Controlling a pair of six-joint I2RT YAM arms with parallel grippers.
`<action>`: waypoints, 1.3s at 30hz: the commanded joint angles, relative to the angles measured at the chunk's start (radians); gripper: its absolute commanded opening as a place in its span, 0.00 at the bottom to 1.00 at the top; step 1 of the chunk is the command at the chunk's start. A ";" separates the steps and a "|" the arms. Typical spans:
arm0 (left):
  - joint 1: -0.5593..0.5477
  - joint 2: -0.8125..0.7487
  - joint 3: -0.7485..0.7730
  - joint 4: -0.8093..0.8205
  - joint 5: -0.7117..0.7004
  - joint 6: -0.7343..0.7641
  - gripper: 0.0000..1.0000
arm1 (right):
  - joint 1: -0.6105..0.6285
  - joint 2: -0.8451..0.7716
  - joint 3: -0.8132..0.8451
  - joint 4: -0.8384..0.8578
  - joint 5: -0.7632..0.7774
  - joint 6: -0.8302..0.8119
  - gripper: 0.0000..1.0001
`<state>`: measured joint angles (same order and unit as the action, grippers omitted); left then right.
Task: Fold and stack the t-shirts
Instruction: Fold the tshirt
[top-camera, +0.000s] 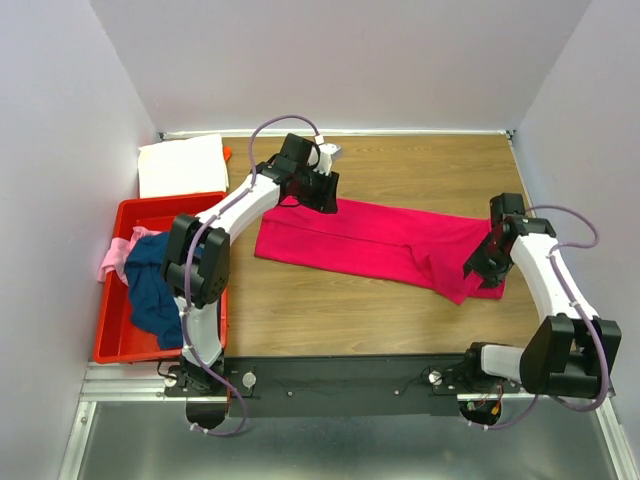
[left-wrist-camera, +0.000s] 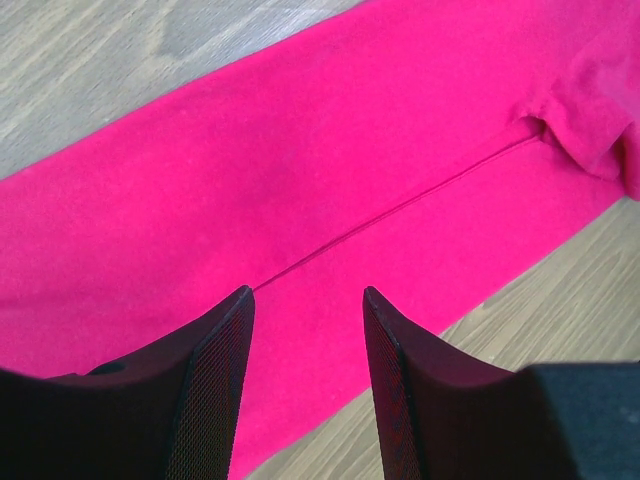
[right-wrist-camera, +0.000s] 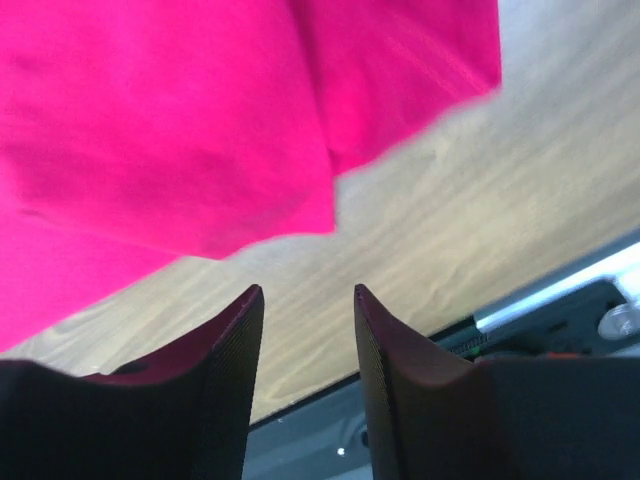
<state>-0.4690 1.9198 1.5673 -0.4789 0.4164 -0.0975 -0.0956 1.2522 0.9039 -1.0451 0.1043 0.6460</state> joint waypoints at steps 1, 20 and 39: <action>-0.002 -0.047 -0.015 0.003 0.024 0.010 0.55 | 0.011 -0.031 0.115 0.055 -0.007 -0.054 0.50; -0.002 -0.058 -0.039 -0.023 -0.008 0.021 0.56 | 0.384 0.246 0.066 0.332 -0.049 0.001 0.43; 0.000 -0.035 -0.024 -0.046 -0.025 0.025 0.56 | 0.381 0.371 0.035 0.330 0.149 0.061 0.44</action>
<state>-0.4671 1.9034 1.5394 -0.5098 0.4080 -0.0906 0.2867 1.5974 0.9489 -0.7246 0.1860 0.6827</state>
